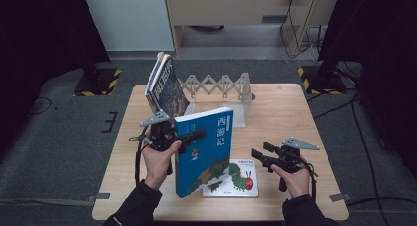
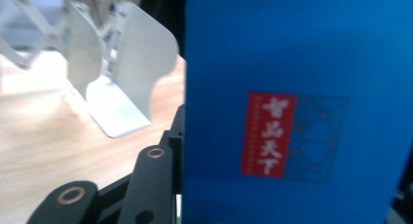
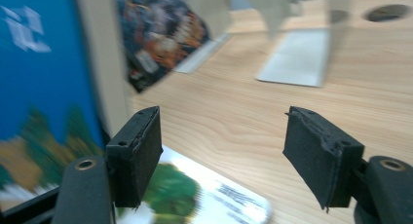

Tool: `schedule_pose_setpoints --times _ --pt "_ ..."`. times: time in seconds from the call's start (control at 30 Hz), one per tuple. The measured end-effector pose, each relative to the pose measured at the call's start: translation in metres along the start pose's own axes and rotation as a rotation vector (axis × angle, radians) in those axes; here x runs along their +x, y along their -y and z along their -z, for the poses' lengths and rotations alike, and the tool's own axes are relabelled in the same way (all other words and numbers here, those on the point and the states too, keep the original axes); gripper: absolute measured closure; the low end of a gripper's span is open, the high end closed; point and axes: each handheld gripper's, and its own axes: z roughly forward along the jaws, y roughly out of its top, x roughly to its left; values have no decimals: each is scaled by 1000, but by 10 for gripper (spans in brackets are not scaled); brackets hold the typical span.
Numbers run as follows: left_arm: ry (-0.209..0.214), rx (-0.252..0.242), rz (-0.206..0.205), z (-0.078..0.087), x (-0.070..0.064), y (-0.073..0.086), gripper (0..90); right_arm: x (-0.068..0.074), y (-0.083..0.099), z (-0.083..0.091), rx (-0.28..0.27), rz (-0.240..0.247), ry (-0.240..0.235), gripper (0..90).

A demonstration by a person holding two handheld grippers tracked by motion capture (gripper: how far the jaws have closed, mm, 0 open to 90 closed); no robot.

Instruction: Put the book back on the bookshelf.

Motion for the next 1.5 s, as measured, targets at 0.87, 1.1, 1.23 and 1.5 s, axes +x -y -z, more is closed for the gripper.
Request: schedule_pose_setpoints --times 0.87,1.1,1.23,1.5 --pt "-208 -93 -33 -8 28 -45 599 -55 26 -5 366 97 376 169" --pt "-232 -95 -28 -24 36 -58 600 -56 28 -8 376 111 383 146" --pt "-260 -103 -30 -34 40 -66 599 -56 31 -9 369 144 395 118" --pt "-309 -102 -44 -58 47 -78 599 -56 37 -10 319 165 404 81"
